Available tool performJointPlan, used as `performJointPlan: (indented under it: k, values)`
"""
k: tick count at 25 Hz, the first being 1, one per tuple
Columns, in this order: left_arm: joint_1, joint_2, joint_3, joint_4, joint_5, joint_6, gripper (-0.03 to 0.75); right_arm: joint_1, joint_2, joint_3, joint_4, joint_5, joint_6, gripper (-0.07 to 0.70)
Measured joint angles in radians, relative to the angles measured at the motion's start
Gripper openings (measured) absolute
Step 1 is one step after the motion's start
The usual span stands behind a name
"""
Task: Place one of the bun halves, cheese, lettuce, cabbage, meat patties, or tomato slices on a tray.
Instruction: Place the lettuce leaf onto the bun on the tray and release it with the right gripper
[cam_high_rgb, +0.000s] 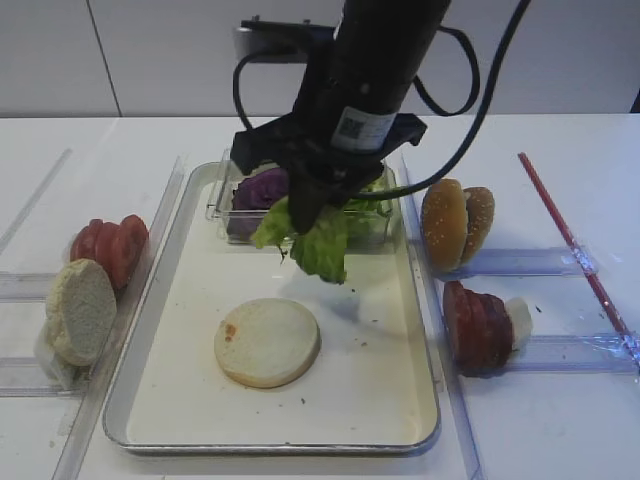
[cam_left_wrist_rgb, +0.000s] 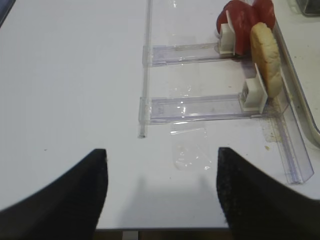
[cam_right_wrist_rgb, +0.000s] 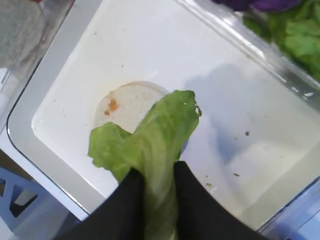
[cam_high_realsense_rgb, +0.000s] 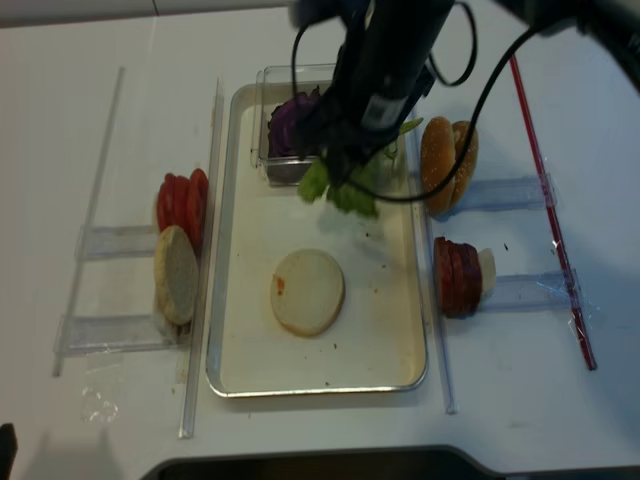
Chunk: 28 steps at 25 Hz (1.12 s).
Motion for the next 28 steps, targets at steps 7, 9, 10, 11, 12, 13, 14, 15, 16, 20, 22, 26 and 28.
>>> performJointPlan:
  k: [7, 9, 10, 11, 12, 13, 14, 15, 16, 20, 22, 26, 28]
  values:
    - [0.000, 0.000, 0.000, 0.000, 0.000, 0.000, 0.469, 0.052, 0.000, 0.058, -0.015, -0.052, 0.000, 0.182]
    - [0.000, 0.000, 0.000, 0.000, 0.000, 0.000, 0.469, 0.056, 0.000, 0.076, -0.017, -0.081, -0.002, 0.182]
    - [0.000, 0.000, 0.000, 0.000, 0.000, 0.000, 0.469, 0.056, 0.000, 0.085, -0.018, -0.095, -0.002, 0.182]
    - [0.000, 0.000, 0.000, 0.000, 0.000, 0.000, 0.469, 0.058, 0.000, 0.092, -0.021, -0.107, -0.002, 0.182]
    - [0.000, 0.000, 0.000, 0.000, 0.000, 0.000, 0.469, 0.060, 0.002, 0.095, -0.021, -0.117, -0.004, 0.182]
    - [0.000, 0.000, 0.000, 0.000, 0.000, 0.000, 0.469, 0.060, 0.006, 0.099, -0.021, -0.128, -0.004, 0.182]
    - [0.000, 0.000, 0.000, 0.000, 0.000, 0.000, 0.469, 0.060, 0.011, 0.099, -0.019, -0.137, -0.006, 0.182]
    - [0.000, 0.000, 0.000, 0.000, 0.000, 0.000, 0.469, 0.060, 0.018, 0.099, -0.019, -0.145, -0.010, 0.182]
    - [0.000, 0.000, 0.000, 0.000, 0.000, 0.000, 0.469, 0.060, 0.027, 0.099, -0.017, -0.150, -0.012, 0.182]
    - [0.000, 0.000, 0.000, 0.000, 0.000, 0.000, 0.469, 0.060, 0.062, 0.099, -0.017, -0.163, -0.021, 0.182]
    - [0.000, 0.000, 0.000, 0.000, 0.000, 0.000, 0.469, 0.060, 0.080, 0.099, -0.017, -0.165, -0.023, 0.182]
    - [0.000, 0.000, 0.000, 0.000, 0.000, 0.000, 0.469, 0.060, 0.095, 0.101, -0.001, -0.167, -0.027, 0.182]
    - [0.000, 0.000, 0.000, 0.000, 0.000, 0.000, 0.469, 0.060, 0.095, 0.101, 0.013, -0.167, -0.036, 0.182]
